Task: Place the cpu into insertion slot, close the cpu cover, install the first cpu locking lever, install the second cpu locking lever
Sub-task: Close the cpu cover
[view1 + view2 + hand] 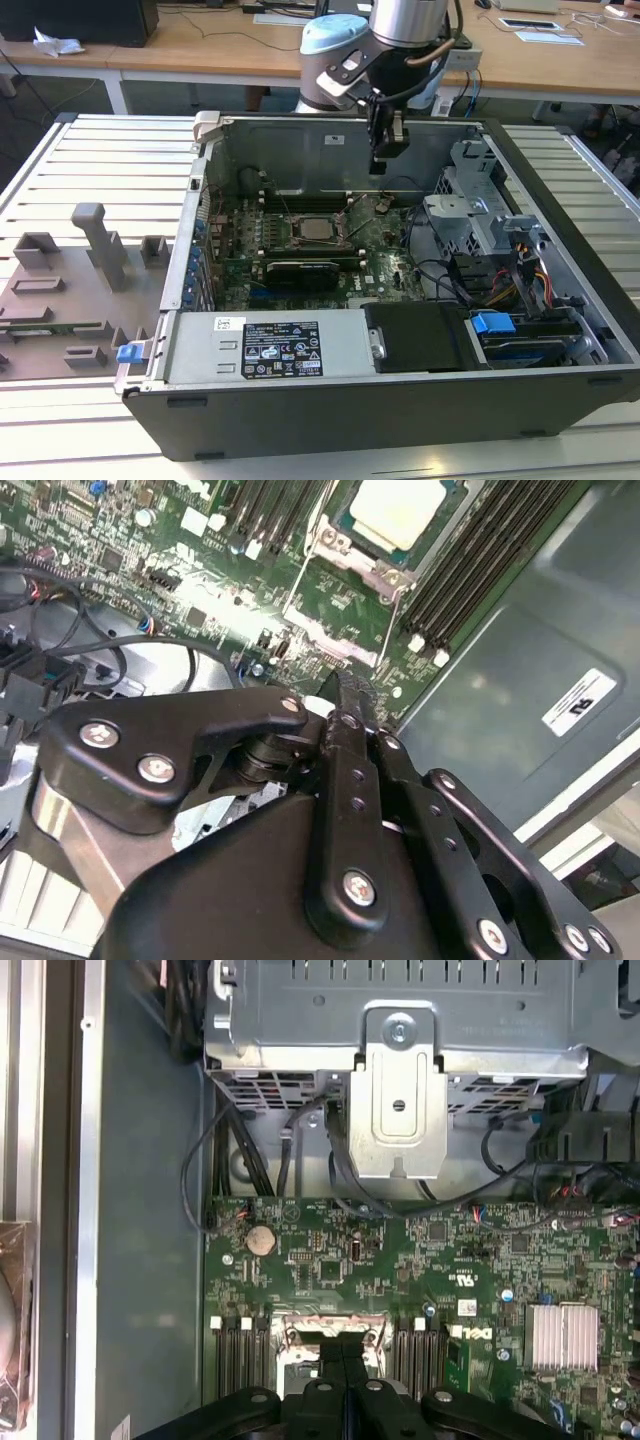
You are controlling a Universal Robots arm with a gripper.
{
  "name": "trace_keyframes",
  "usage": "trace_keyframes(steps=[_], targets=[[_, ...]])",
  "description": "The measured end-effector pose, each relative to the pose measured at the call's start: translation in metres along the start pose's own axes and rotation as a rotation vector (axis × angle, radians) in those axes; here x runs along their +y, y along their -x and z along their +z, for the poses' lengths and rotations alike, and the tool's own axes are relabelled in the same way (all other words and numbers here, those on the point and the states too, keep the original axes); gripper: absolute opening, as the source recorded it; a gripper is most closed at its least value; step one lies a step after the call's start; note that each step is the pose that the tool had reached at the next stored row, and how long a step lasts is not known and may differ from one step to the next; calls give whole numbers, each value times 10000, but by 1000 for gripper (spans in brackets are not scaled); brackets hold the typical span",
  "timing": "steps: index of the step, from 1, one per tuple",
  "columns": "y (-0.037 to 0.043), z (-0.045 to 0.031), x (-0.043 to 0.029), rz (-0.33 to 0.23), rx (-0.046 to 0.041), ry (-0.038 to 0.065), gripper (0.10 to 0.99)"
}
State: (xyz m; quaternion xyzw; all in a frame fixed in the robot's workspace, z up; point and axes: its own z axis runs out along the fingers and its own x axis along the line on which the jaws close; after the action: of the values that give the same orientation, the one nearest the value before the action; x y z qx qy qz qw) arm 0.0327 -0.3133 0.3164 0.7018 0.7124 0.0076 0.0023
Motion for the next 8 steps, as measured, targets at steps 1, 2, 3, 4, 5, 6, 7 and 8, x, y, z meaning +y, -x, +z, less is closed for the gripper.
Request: trace_keyframes(steps=[1,2,3,4,5,6,7,8], targets=[[0,1,17,0,-1,-5,106],[1,3,30,-1,-1,-9,106],[1,6,44,0,-1,-15,106],[1,13,67,1,-1,-25,106],[1,18,79,0,0,-30,106],[2,27,96,1,0,-38,106],[2,32,104,0,0,-42,106],[2,39,113,0,-1,-47,106]])
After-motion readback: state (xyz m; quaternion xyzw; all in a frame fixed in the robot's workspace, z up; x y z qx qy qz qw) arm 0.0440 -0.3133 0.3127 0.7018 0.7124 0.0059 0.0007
